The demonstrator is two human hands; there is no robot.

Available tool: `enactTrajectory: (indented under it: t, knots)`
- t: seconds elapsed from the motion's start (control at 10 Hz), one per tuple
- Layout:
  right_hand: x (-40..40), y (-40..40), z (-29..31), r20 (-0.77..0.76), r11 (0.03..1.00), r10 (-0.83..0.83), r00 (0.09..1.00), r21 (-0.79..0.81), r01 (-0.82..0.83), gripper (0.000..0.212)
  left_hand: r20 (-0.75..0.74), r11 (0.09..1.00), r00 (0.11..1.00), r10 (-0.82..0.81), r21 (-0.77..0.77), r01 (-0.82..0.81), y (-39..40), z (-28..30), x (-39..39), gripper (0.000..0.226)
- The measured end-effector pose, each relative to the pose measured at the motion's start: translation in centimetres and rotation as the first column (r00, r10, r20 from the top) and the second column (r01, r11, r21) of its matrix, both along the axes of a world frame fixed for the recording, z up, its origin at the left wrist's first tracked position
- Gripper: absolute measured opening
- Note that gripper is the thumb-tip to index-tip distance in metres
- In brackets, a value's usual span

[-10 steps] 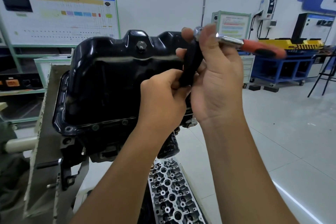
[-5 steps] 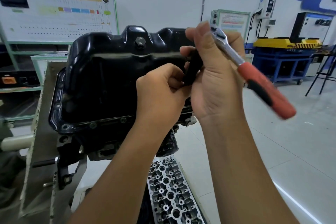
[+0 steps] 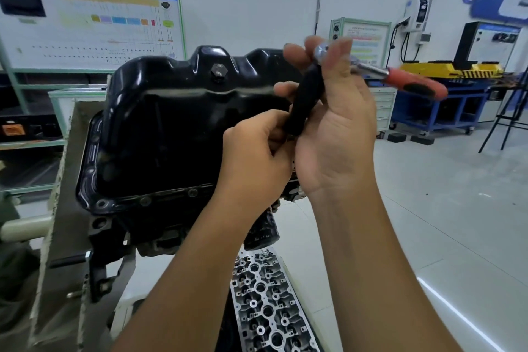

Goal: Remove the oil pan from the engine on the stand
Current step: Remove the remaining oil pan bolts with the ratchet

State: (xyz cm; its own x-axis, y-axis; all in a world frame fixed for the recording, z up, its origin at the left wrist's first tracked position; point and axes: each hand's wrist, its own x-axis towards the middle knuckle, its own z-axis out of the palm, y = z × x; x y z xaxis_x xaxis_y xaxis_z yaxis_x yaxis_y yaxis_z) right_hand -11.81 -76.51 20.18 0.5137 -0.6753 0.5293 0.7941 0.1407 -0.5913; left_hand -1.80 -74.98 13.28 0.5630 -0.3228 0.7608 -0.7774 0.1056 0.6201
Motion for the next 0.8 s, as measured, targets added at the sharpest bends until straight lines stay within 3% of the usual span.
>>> enactTrajectory:
  t: [0.1, 0.2, 0.3, 0.4, 0.5, 0.6, 0.7, 0.8]
  knots:
    - [0.6, -0.9, -0.5, 0.018, 0.996, 0.081, 0.997, 0.024, -0.081, 0.051, -0.035, 0.998, 0.998, 0.046, -0.049, -0.048, -0.2, 0.0, -0.1, 0.024]
    - [0.6, -2.0, -1.1, 0.04, 1.0, 0.021, 0.999, -0.01, -0.02, 0.04, -0.055, 0.986, 0.992, 0.116, -0.11, -0.122, -0.5, -0.3, -0.4, 0.023]
    - [0.2, -2.5, -0.9, 0.056, 0.994, 0.089, 0.994, 0.066, -0.092, 0.002, -0.098, 0.985, 0.991, 0.096, -0.137, -0.109, -0.8, -0.6, -0.5, 0.023]
    - [0.3, -2.4, -0.8, -0.002, 1.0, 0.011, 1.0, -0.003, -0.011, 0.011, -0.094, 0.983, 0.99, 0.103, -0.144, -0.116, -1.0, -0.8, -0.7, 0.024]
    - [0.0, -1.2, -0.5, -0.034, 0.995, -0.095, 0.995, -0.045, 0.093, 0.056, -0.074, 0.989, 0.992, 0.105, -0.101, -0.112, -0.8, -0.5, -0.6, 0.022]
    - [-0.1, -0.9, -0.2, -0.038, 0.992, -0.09, 0.995, -0.088, 0.087, 0.084, -0.003, 0.999, 1.0, 0.018, 0.049, -0.018, -0.1, -0.1, 0.0, 0.018]
    - [0.1, -1.8, -0.6, -0.036, 0.997, -0.058, 0.998, -0.052, 0.056, 0.054, -0.013, 0.998, 1.0, 0.013, 0.059, -0.013, 0.3, 0.1, 0.1, 0.016]
    - [0.3, -2.2, -0.8, -0.061, 0.996, -0.064, 0.996, -0.061, 0.06, 0.027, -0.016, 0.993, 0.992, 0.122, -0.003, -0.122, 0.0, -0.1, -0.5, 0.017]
